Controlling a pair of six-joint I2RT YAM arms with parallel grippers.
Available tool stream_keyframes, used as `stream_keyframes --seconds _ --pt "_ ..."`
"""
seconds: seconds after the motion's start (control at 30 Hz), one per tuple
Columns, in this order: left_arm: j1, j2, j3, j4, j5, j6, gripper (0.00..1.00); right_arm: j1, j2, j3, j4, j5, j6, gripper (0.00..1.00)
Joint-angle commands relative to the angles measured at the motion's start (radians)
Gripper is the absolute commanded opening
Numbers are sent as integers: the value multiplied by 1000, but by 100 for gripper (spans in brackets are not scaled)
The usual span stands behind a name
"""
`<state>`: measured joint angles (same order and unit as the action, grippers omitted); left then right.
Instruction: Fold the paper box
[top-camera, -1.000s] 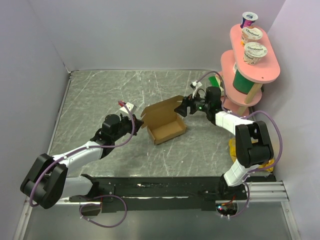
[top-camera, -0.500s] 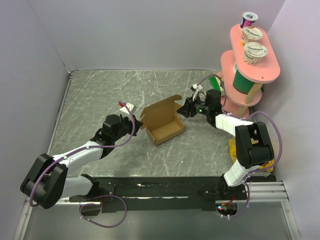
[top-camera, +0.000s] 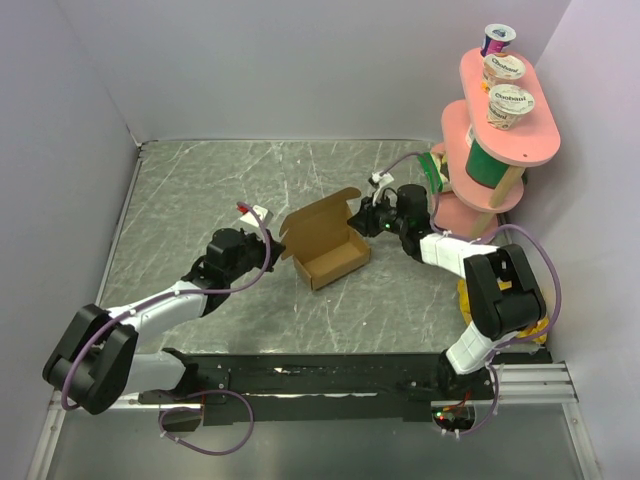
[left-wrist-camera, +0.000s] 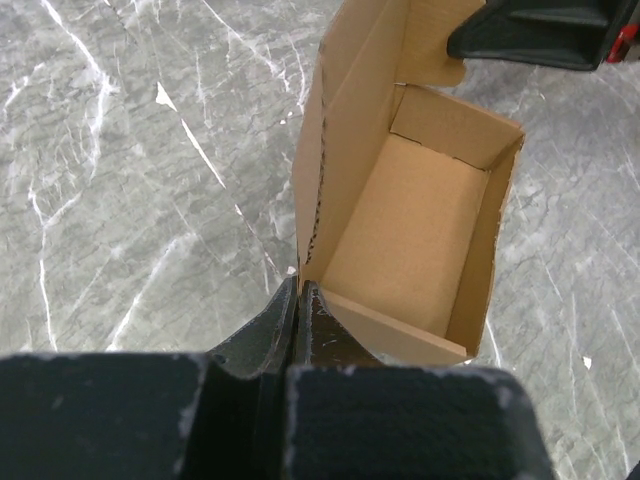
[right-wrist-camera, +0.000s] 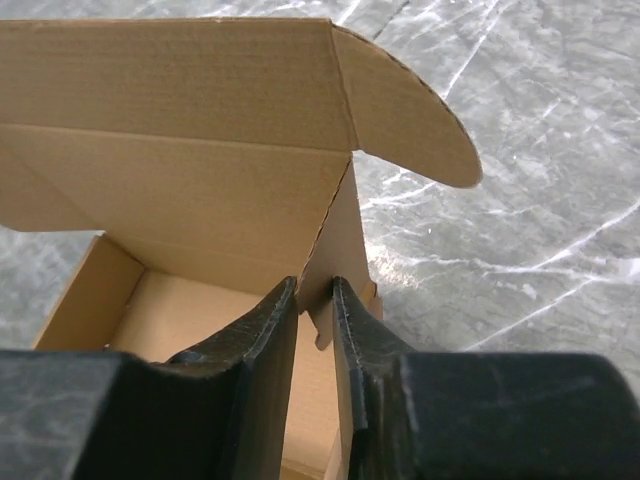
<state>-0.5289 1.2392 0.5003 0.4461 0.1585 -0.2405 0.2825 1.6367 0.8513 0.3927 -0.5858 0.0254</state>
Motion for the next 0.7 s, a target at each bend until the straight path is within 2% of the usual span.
stream_keyframes --seconds 0.0,0.1,0.37,0.5,0.67 --pt "1 8 41 31 -5 -26 1 67 -66 -20 67 124 -15 26" --pt "0 14 46 29 -4 -25 1 96 -52 -11 67 178 -18 15" --pt "0 9 44 26 -20 -25 1 122 -41 -3 67 282 4 16" --pt "-5 23 66 26 -46 -62 1 170 -60 -20 80 391 19 13" --pt "-34 54 96 17 -120 -144 1 253 -92 -73 110 608 45 11"
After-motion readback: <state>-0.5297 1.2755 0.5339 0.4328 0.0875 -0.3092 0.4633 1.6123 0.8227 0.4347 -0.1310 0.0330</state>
